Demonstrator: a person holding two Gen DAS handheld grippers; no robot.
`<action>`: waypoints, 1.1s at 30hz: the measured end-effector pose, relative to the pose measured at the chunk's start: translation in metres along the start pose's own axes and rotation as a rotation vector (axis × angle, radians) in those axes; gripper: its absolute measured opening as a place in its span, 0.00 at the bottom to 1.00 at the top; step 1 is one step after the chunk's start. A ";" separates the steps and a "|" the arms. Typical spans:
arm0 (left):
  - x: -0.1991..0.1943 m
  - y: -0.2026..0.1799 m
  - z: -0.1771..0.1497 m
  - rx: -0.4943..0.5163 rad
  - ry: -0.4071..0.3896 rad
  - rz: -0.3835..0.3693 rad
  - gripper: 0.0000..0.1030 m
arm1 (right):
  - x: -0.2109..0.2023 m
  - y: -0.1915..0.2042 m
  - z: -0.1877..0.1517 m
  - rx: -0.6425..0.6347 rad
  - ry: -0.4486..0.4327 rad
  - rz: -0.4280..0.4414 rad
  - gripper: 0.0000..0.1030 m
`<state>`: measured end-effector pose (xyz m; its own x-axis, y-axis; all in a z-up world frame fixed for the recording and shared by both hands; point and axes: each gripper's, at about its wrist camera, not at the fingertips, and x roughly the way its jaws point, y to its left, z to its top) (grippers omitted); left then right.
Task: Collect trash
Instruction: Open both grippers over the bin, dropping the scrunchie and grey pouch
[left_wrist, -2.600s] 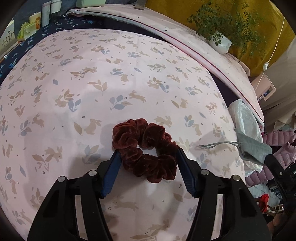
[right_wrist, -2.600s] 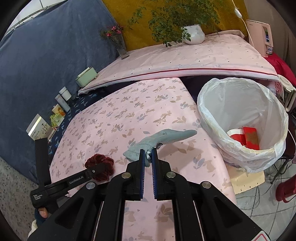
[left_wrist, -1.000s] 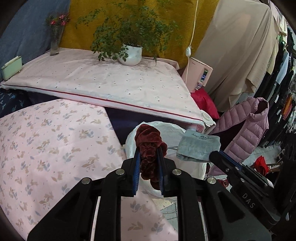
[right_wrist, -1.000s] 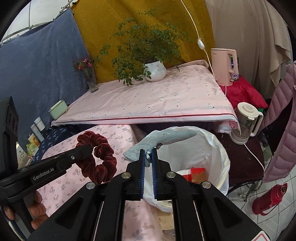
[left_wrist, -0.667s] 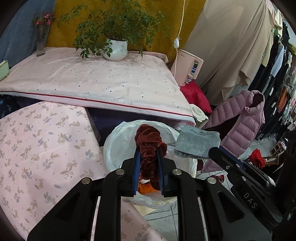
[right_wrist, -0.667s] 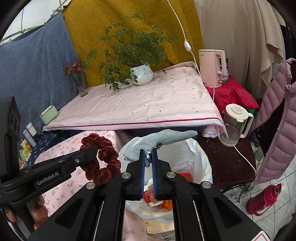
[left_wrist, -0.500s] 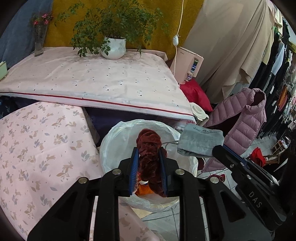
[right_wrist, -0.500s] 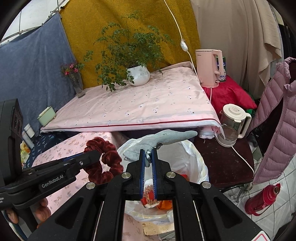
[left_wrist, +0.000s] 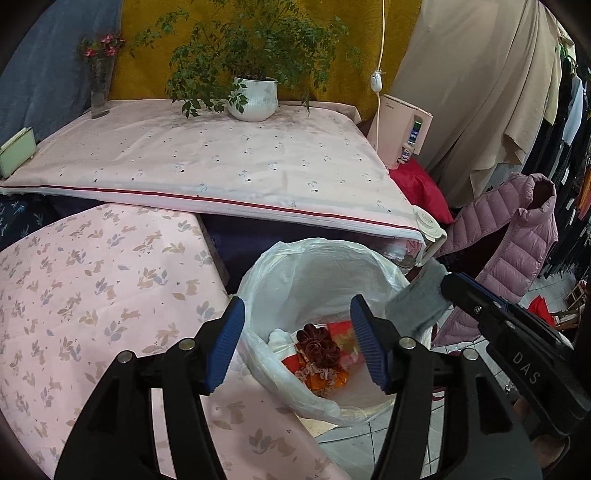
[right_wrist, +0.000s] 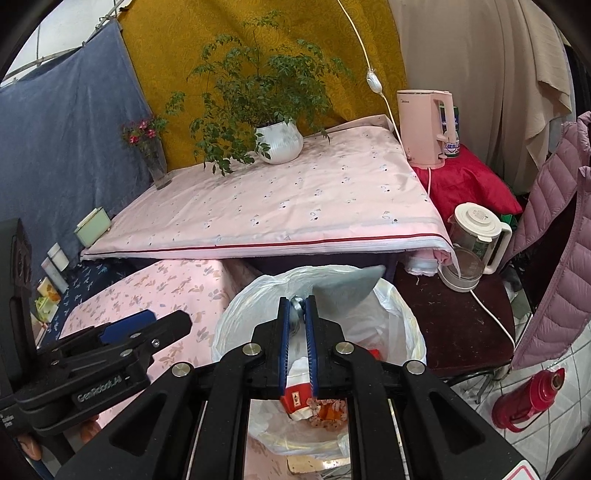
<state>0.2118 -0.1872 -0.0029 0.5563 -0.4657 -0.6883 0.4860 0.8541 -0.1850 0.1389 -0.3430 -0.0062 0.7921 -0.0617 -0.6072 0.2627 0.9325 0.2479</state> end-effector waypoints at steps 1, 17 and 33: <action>0.000 0.002 -0.001 0.005 0.001 0.013 0.55 | 0.002 0.001 0.000 -0.001 0.003 0.001 0.09; -0.014 0.027 -0.018 -0.001 -0.015 0.117 0.70 | 0.012 0.011 0.002 -0.006 0.012 0.004 0.31; -0.035 0.044 -0.047 -0.026 -0.012 0.190 0.82 | -0.009 0.031 -0.027 -0.062 0.053 -0.012 0.64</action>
<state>0.1818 -0.1225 -0.0201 0.6446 -0.2983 -0.7039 0.3538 0.9326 -0.0713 0.1247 -0.3043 -0.0131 0.7582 -0.0556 -0.6497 0.2360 0.9522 0.1940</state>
